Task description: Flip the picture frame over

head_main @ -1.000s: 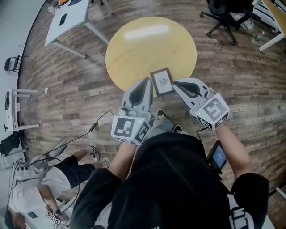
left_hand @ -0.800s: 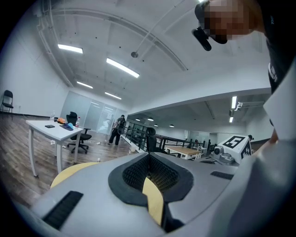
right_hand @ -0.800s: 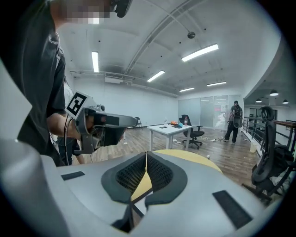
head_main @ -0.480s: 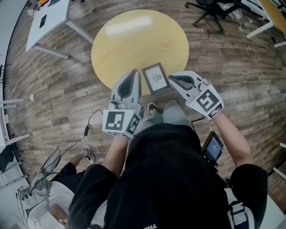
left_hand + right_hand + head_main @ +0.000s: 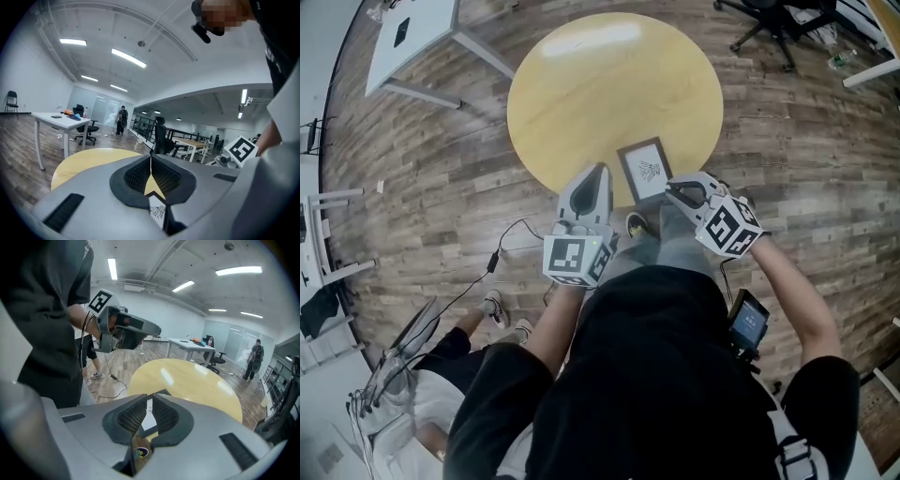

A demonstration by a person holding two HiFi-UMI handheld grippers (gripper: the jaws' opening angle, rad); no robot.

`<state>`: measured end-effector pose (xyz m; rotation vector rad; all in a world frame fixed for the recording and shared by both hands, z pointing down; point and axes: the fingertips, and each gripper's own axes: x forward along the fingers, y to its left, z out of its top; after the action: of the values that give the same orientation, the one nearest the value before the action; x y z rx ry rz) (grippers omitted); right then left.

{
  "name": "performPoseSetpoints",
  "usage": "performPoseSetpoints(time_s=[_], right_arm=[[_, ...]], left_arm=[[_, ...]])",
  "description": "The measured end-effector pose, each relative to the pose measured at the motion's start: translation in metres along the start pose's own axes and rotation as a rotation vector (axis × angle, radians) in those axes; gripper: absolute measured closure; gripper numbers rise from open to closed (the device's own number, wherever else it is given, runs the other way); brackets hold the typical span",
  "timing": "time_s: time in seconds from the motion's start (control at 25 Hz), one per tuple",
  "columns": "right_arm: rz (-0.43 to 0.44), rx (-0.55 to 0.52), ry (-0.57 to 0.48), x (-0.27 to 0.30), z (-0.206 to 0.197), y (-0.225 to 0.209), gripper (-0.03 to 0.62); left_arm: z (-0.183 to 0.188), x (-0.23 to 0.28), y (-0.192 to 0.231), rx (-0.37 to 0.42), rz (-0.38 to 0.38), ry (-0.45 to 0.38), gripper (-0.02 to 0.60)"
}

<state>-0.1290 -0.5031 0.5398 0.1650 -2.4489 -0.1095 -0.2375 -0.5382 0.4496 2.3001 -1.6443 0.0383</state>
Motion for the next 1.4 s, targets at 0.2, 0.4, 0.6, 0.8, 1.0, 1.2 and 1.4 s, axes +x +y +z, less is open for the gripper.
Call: performPoseSetpoints(time_s=[0.2, 0.4, 0.6, 0.8, 1.0, 1.2, 1.4], right_arm=[[0.141, -0.056, 0.064, 0.051, -0.023, 0.035, 0.569], [0.168, -0.164, 0.134, 0.08, -0.041, 0.05, 0.555], [0.174, -0.243, 0.206, 0.1, -0.057, 0.06, 0.428], [0.057, -0.481, 0.256, 0.117, -0.07, 0.058, 0.402], [-0.017, -0.627, 0.317, 0.128, -0.076, 0.055, 0.402], [0.002, -0.603, 0.327, 0.124, -0.074, 0.061, 0.429], [0.028, -0.531, 0.279, 0.114, -0.046, 0.057, 0.465]], left_arm=[[-0.034, 0.001, 0.015, -0.015, 0.036, 0.064, 0.558], [-0.062, 0.001, 0.022, -0.028, 0.035, 0.115, 0.558], [-0.078, 0.0, 0.027, -0.044, 0.029, 0.136, 0.558], [-0.086, -0.002, 0.034, -0.039, 0.039, 0.148, 0.558], [-0.083, -0.009, 0.039, -0.029, 0.056, 0.142, 0.558], [-0.084, -0.014, 0.041, -0.035, 0.061, 0.143, 0.558], [-0.081, -0.015, 0.045, -0.046, 0.073, 0.136, 0.558]])
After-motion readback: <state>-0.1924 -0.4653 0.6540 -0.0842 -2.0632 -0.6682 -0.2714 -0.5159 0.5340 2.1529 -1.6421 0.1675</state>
